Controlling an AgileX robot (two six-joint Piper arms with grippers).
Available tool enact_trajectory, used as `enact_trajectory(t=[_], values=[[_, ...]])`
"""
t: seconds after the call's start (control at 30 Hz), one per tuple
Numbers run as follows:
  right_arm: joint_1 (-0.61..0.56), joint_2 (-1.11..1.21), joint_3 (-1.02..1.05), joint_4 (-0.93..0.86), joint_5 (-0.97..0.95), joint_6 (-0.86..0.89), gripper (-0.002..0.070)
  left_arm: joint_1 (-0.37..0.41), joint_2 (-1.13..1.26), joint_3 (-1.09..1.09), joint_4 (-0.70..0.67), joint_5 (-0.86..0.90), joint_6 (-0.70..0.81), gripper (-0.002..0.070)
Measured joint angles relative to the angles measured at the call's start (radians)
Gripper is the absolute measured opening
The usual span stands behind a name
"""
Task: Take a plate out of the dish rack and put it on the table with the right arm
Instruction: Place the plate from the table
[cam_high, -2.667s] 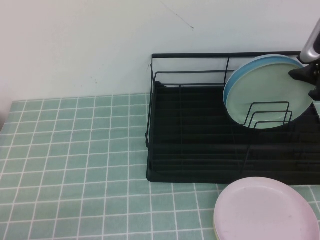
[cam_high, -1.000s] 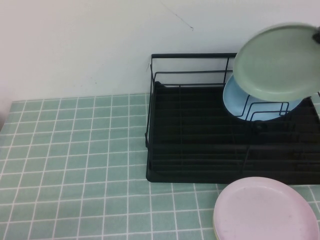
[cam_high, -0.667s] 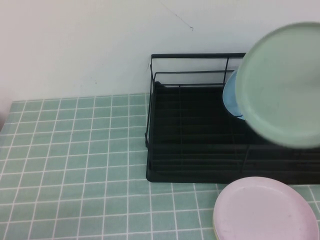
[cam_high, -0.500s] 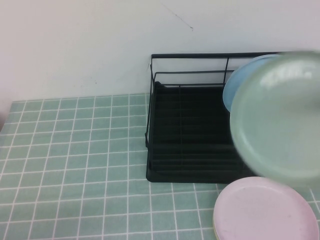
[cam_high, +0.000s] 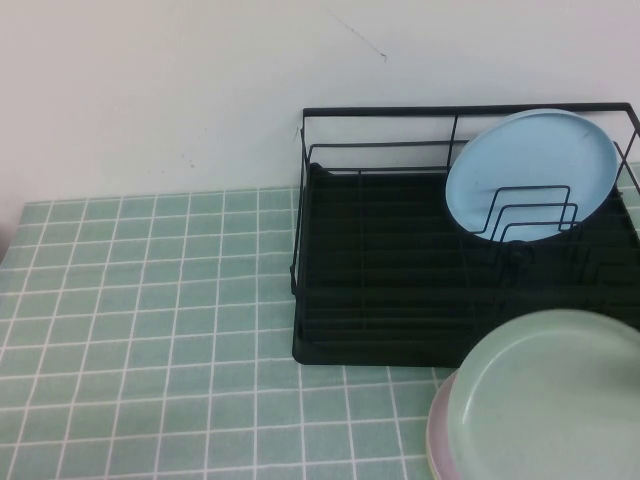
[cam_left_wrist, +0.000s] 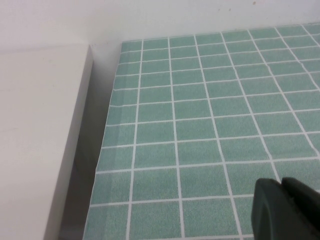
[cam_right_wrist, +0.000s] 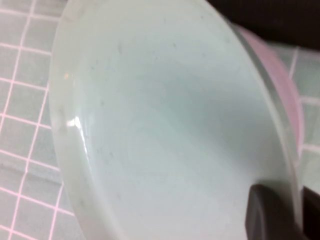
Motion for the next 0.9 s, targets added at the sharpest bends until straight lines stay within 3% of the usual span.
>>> enact_trajectory(t=[0.33,0.7,0.9], values=[[0.0,0.168,0.023,0.133,-0.078,-0.118,0.0068,0.0,0.0,0.0,0.0,0.0,0.0,-0.0003],[0.0,0.244,0.023,0.144,-0.129,-0.173,0.0069,0.0,0.0,0.0,0.0,0.0,0.001,-0.0003],[0.0,0.246,0.023,0.144,-0.147,-0.177,0.0138,0.0,0.0,0.0,0.0,0.0,0.001,-0.0003]])
